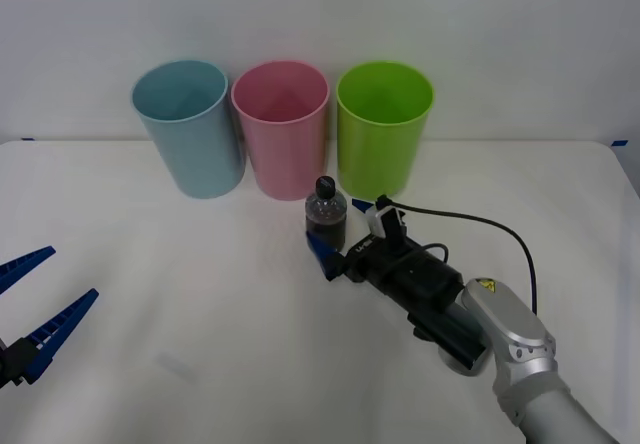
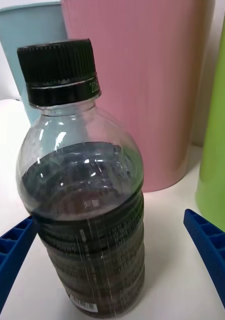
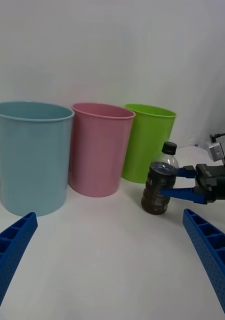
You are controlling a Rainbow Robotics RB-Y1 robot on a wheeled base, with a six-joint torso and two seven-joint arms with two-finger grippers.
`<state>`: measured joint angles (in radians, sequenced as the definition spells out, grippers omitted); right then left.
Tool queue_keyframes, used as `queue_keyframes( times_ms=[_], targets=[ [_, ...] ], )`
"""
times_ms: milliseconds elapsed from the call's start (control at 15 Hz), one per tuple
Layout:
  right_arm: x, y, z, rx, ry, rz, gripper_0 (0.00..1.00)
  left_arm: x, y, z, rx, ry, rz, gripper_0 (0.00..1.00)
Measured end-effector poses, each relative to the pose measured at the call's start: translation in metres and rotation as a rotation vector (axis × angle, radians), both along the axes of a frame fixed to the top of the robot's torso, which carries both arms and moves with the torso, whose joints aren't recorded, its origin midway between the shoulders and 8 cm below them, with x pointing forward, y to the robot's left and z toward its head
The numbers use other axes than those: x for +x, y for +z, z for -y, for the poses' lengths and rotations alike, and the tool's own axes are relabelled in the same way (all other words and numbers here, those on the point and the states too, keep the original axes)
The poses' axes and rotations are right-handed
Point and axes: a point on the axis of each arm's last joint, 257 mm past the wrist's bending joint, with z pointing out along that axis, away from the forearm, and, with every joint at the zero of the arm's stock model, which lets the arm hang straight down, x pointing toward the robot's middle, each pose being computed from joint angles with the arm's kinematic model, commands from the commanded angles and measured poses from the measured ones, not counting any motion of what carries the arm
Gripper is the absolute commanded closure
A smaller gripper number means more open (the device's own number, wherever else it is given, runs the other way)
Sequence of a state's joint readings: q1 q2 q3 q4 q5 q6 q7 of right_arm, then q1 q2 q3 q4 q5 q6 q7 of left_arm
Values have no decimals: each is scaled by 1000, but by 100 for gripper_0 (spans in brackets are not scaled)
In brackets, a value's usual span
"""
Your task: Grasp the object on the table and drop it into the matching bin: aluminum can to the light blue bin, PET bottle to the pink bin.
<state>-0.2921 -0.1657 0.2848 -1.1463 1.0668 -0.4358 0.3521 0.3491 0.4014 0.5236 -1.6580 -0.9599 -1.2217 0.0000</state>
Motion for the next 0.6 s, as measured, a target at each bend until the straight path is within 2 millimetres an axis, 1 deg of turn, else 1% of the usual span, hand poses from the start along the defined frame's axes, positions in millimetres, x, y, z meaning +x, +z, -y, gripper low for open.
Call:
queue_keyframes(
  times_ms=[200,600],
  targets=[
    [4,2,-6,-8,-9,1,0,0,0,0,0,0,0,0],
    [5,4,-17,-10,-12,-2,0,0,0,0,0,0,0,0]
  ],
)
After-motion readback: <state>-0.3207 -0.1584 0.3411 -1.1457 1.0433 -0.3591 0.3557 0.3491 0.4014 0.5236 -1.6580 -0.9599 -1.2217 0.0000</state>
